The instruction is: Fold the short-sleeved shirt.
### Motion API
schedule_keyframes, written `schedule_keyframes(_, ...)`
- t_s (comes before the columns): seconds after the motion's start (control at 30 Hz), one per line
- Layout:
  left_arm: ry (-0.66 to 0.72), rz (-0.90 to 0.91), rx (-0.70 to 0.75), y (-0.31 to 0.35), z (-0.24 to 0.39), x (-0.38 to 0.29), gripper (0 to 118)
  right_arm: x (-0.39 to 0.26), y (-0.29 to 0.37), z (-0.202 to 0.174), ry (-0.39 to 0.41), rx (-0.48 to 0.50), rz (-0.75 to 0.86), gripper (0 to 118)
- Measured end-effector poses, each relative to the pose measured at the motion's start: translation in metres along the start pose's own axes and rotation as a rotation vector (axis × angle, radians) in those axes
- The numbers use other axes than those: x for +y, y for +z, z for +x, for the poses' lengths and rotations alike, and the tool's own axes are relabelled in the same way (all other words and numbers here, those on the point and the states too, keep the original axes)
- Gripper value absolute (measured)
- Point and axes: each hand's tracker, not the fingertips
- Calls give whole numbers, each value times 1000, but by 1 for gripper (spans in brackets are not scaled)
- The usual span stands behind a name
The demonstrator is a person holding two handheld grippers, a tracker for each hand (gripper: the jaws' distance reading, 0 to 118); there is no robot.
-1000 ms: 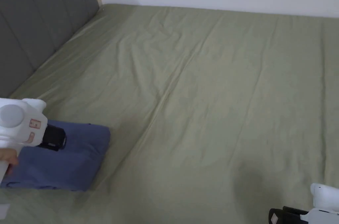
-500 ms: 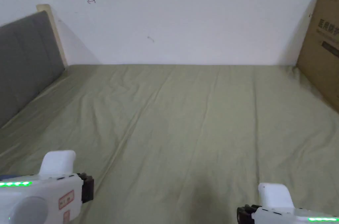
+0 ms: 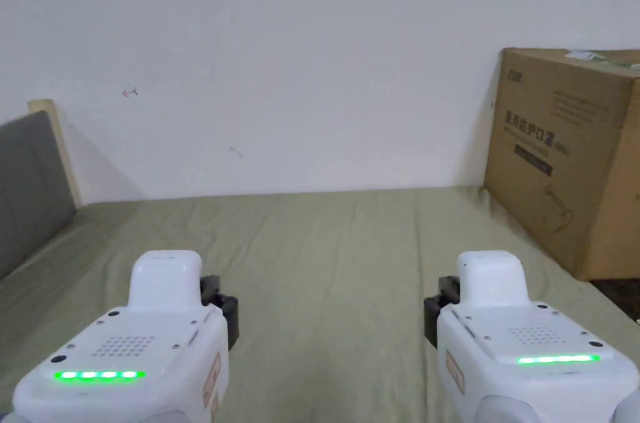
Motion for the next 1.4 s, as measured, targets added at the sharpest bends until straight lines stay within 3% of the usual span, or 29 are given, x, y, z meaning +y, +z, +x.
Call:
schedule_keyframes(0.07, 68, 29, -15, 6, -3, 5, 0, 4, 8, 0, -21, -19, 38, 3)
schedule_keyframes(0.2, 50, 64, 21, 14, 0, 7, 0, 4, 17, -1, -43, -41, 91, 3)
schedule_keyframes(0.3, -8, 90, 59, 17, 9, 5, 2, 4, 21, -7, -1, -72, 132, 4)
schedule_keyframes(0.33, -3, 96, 59, 19, 10, 3, 8, 4, 23, -9, 8, -74, 132, 4)
schedule_keyframes(0.4, 8, 109, 58, 19, 10, 2, 31, 4, 24, -9, 6, -59, 139, 11)
schedule_keyframes(0.43, 11, 109, 58, 18, 10, 3, 58, 5, 23, -9, 4, -56, 136, 22)
schedule_keyframes(0.47, 10, 107, 58, 17, 10, 3, 81, 5, 23, -9, -1, -50, 134, 38)
schedule_keyframes(0.53, 15, 105, 62, 15, 9, 3, 114, 5, 22, -8, -5, -46, 126, 90)
schedule_keyframes(0.57, 17, 115, 67, 15, 8, 2, 116, 4, 20, -7, -9, -48, 124, 102)
schedule_keyframes(0.73, -29, 166, 175, 17, 13, 4, 116, 2, 18, -3, -20, -49, 139, 116)
schedule_keyframes(1.4, -75, 156, 93, 11, 26, 2, 115, -4, 9, 3, -17, -46, 99, 116)
